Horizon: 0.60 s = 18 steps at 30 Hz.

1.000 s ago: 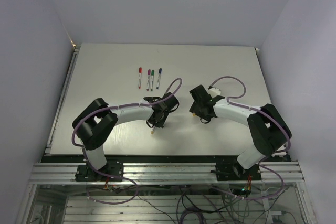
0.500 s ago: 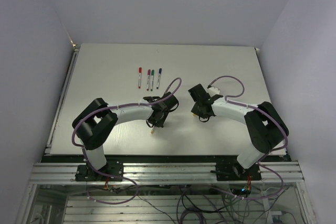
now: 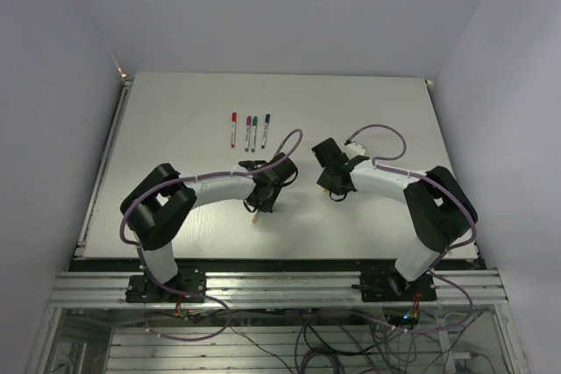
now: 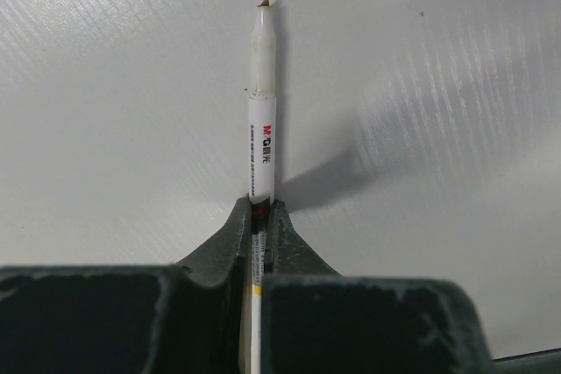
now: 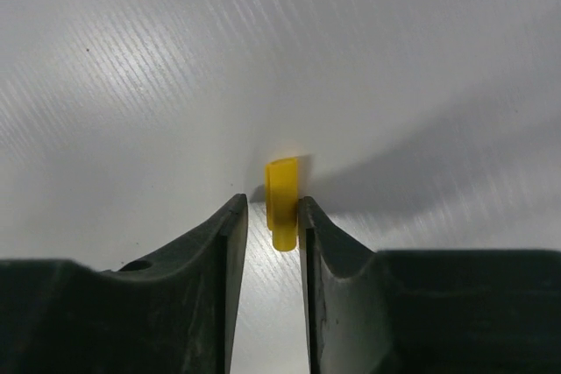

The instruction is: Insert the pens into the pen caps

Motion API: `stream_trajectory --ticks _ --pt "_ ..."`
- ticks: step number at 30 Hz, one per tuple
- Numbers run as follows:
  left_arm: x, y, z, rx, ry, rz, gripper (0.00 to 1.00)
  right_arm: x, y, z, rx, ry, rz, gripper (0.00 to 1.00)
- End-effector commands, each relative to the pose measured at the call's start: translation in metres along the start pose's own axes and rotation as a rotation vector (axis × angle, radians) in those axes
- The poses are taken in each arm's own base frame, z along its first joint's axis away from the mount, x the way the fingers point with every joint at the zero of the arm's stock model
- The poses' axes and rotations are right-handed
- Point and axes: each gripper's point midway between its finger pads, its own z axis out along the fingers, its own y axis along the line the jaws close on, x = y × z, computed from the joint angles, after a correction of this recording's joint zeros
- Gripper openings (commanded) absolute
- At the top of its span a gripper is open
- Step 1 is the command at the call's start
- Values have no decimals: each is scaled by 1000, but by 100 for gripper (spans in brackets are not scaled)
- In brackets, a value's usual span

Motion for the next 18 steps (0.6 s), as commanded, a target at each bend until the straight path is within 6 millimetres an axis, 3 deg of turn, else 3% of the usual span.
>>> stream_trajectory --ticks 1,18 --pt "-3 -3 1 28 -6 -16 7 32 -46 15 168 87 -68 33" --pt "-4 -5 2 41 -2 -21 7 45 -63 25 234 116 -101 27"
